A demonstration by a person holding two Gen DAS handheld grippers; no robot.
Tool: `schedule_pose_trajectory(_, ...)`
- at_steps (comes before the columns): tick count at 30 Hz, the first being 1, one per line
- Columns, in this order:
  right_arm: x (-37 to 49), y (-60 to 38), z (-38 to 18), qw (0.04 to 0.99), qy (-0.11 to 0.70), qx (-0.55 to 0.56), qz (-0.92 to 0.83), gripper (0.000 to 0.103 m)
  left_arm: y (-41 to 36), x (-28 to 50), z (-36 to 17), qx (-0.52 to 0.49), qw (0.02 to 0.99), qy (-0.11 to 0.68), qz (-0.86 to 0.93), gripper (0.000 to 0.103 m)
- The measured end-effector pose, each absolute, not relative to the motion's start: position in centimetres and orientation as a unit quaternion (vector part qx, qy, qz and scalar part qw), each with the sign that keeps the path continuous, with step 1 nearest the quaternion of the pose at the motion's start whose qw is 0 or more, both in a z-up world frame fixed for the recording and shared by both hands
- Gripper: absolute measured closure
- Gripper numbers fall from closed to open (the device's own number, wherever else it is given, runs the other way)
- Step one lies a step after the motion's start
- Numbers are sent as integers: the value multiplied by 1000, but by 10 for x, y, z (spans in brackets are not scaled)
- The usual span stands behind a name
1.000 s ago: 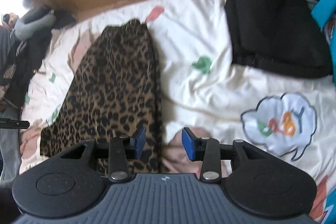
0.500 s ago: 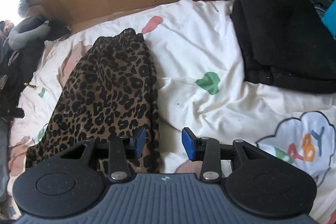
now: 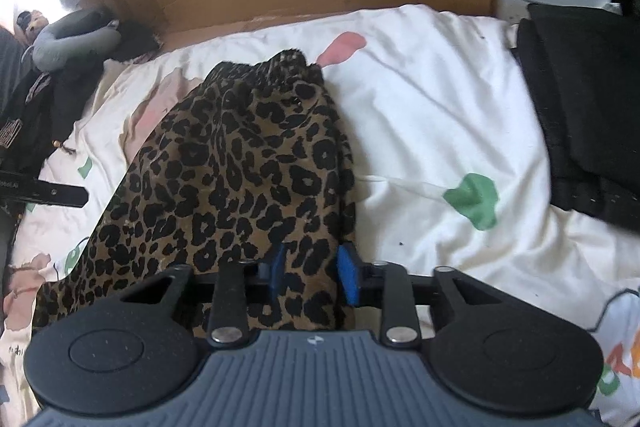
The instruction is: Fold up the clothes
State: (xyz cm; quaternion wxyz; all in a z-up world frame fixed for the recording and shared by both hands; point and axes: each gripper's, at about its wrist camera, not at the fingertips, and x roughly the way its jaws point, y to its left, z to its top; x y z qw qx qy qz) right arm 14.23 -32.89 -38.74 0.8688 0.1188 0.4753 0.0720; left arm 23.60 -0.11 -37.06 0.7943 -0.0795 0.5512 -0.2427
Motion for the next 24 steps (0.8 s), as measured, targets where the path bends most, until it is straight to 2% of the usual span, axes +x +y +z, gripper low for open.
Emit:
schedule_pose_trajectory(8,161,-333,-405,857,494,129,74,70,-9,242,-383,-89,789,551,-256,57)
schedule_pose_trajectory(12,169,-335,-417,847,507,143,77,70,-18,245,-381,-86,788,540,-283,62)
schedule_pose_trajectory(13,171,-335,-419,846,507,145,79,71,-20,246,-380,-87,786,539,-290,63)
schedule_pose_trajectory(14,172,-336,-420,845,505,153,81,78,-23,247,-380,-86,785,539,-294,66)
schedule_pose_trajectory(15,173,-338,-420,844,504,165,82,92,-27,248,-381,-81,784,539,-297,70)
schedule_pose_trajectory(16,174,-342,-419,843,502,178,80,100,-30,250,-383,-76,784,539,-298,72)
schedule_pose_trajectory(18,174,-349,-417,842,496,198,76,102,-37,253,-386,-67,784,539,-299,76)
schedule_pose_trajectory(24,170,-361,-421,840,500,203,54,103,-57,265,-400,-42,783,539,-307,78)
